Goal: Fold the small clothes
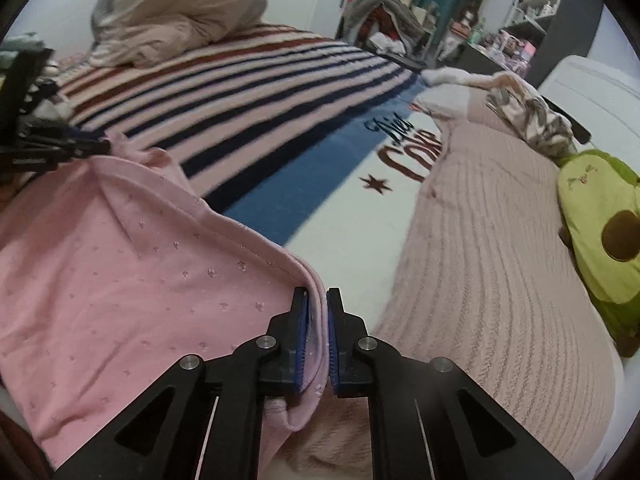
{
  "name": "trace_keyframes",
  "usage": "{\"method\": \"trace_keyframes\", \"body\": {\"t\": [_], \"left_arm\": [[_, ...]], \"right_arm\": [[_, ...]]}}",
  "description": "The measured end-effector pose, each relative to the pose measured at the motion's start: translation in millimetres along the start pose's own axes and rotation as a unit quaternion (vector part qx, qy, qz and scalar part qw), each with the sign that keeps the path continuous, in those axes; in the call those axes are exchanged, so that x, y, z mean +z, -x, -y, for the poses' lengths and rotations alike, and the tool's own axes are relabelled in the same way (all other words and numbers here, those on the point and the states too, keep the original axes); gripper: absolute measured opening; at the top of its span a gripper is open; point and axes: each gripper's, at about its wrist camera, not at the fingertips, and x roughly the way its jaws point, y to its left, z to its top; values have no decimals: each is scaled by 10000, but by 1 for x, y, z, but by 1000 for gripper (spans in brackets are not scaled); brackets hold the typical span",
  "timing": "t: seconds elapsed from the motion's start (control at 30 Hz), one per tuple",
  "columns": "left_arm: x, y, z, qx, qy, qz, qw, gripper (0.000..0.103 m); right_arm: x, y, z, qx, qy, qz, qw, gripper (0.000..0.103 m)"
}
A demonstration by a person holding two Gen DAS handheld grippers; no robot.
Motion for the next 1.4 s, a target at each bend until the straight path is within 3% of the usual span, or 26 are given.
{"method": "trace_keyframes", "body": {"t": [0.1,0.27,0.4,0.6,0.83,0.9,1.0,1.07,1.27,1.4], "left_arm": [[1,7,-9,-47,188,49,9998,58],[-5,30,-12,66,222,172,9996,60],[-22,59,-15,-92,384,245,9989,69],[-72,100,-22,-696,966,109,9928,74],[-147,120,-22,-1411,1828,-367,9723,75],[-165,119,-21,-1628,2083,-462,9633,75],[-185,116,-17,-1955,2378,-587,9496,75],[-192,112,-13,-2060,2507,-594,9440,75],[-179,102,-1,-2243,2541,-138,9407,75],[-162,85,3,-2143,2545,22,9430,75]], "right_arm": [[-1,2,6,-217,-131,30,9997,20],[0,23,14,-474,-261,250,9982,22],[-3,45,14,49,-477,449,9978,22],[-27,77,-12,1208,-841,691,9867,22],[-62,87,-65,2323,-1152,768,9627,22],[-69,88,-78,2511,-1204,772,9573,21],[-77,89,-95,2770,-1258,773,9494,9],[-81,89,-106,2975,-1315,796,9423,9],[-84,86,-136,3241,-1185,745,9356,9],[-87,74,-156,3011,-935,510,9476,9]]}}
